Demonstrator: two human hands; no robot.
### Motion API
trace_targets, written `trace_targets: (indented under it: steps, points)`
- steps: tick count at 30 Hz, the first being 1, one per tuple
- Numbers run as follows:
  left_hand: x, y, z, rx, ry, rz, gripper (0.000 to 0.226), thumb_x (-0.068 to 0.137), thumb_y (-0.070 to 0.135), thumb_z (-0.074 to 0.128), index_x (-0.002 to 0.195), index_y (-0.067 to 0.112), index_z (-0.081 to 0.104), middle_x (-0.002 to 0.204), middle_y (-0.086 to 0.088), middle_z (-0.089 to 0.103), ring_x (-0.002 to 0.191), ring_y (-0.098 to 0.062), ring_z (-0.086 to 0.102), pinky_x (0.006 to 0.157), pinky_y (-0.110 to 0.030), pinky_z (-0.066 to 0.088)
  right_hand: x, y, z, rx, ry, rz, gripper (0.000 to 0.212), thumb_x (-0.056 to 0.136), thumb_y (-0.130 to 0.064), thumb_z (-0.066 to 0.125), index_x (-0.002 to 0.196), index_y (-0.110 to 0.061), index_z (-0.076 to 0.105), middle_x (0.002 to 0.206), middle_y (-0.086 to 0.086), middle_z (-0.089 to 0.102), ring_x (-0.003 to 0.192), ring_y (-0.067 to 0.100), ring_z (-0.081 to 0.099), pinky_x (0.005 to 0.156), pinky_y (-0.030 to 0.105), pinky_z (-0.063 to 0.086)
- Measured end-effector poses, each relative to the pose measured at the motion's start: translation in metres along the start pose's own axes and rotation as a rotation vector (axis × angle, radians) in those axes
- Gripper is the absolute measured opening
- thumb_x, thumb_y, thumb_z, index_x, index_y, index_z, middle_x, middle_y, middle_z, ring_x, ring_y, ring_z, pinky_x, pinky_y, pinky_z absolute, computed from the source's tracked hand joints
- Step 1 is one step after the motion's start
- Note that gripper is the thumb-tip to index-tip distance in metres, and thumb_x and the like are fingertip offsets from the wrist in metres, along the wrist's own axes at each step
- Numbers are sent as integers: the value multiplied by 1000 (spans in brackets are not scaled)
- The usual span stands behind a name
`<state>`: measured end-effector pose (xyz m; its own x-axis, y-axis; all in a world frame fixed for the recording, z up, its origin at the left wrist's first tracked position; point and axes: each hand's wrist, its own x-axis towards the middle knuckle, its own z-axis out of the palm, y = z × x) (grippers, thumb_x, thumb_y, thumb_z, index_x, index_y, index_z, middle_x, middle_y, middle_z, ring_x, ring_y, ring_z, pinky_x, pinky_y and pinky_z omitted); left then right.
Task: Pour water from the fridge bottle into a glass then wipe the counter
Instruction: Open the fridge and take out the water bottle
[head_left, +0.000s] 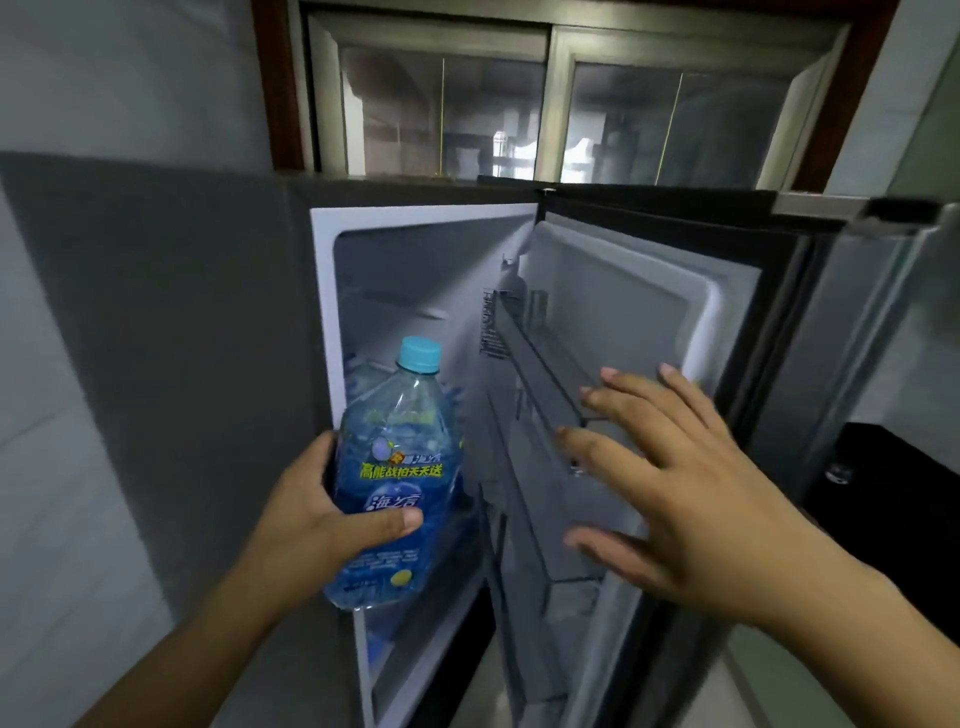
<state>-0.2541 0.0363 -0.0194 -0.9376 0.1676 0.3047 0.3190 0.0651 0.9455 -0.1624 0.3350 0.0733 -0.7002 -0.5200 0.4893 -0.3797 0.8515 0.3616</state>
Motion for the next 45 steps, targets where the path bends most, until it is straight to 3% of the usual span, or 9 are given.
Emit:
trace_targets:
  steps: [3, 7, 12, 20, 25, 30, 35, 42, 45]
  points:
    - [-10, 0, -13, -1, 17, -3, 67, 42, 37, 98, 101, 40, 68, 103, -1, 80, 88, -22, 79, 68, -34, 65, -23, 3, 18, -47, 281, -28, 71, 82, -71, 61, 128, -16, 66, 142, 17, 53, 142, 38, 35, 114, 61, 20]
    - [-18, 4, -25, 21, 30, -17, 67, 41, 40, 98, 100, 41, 67, 103, 0, 80, 88, -22, 79, 70, -39, 65, -10, 0, 45, -197, 377, -55, 74, 81, -71, 63, 136, -22, 60, 155, 7, 36, 150, 35, 20, 111, 67, 16]
    - [-29, 8, -38, 26, 85, -39, 70, 39, 41, 98, 102, 39, 67, 103, -3, 80, 87, -25, 79, 71, -46, 65, 30, -22, 70, -96, 535, -133, 64, 84, -60, 66, 132, -18, 64, 154, 8, 36, 151, 31, 16, 116, 62, 13]
    - [-50, 9, -57, 19, 189, -105, 80, 37, 42, 97, 110, 32, 65, 102, -1, 80, 86, -24, 79, 67, -41, 65, 52, -43, 82, -44, 575, -119, 56, 86, -49, 66, 132, -16, 64, 155, 10, 35, 150, 33, 16, 117, 65, 11]
    - [-61, 10, -64, 38, 235, -146, 91, 34, 47, 96, 115, 24, 63, 103, -3, 80, 86, -26, 79, 70, -47, 65, 76, -64, 93, -9, 595, -123, 52, 87, -41, 64, 132, -15, 63, 158, 11, 33, 152, 32, 13, 116, 65, 12]
    - [-73, 12, -72, 28, 286, -160, 95, 32, 46, 98, 116, 20, 63, 103, -5, 80, 86, -27, 79, 71, -49, 65, 112, -97, 115, 107, 623, -80, 69, 90, -38, 61, 151, -19, 38, 162, 14, 16, 152, 33, 2, 118, 63, 11]
    - [-87, 13, -85, 16, 326, -177, 89, 35, 41, 96, 115, 21, 63, 103, -6, 79, 87, -28, 79, 75, -53, 64, 130, -120, 138, 303, 638, -35, 75, 91, -27, 63, 151, -7, 23, 165, 2, -14, 149, 43, 0, 116, 66, 19]
    - [-104, 18, -94, 16, 382, -174, 89, 37, 42, 94, 117, 19, 63, 103, -4, 79, 89, -25, 79, 80, -55, 63, 131, -125, 137, 331, 592, -46, 70, 92, -23, 62, 150, -7, 28, 165, 1, -16, 146, 49, 6, 115, 67, 20]
    - [-105, 25, -87, 15, 349, -152, 90, 39, 43, 93, 120, 18, 62, 106, -5, 78, 92, -25, 78, 81, -55, 63, 120, -127, 128, 374, 494, -14, 73, 93, -27, 65, 152, -6, 28, 165, 7, -3, 149, 46, 4, 119, 60, 19]
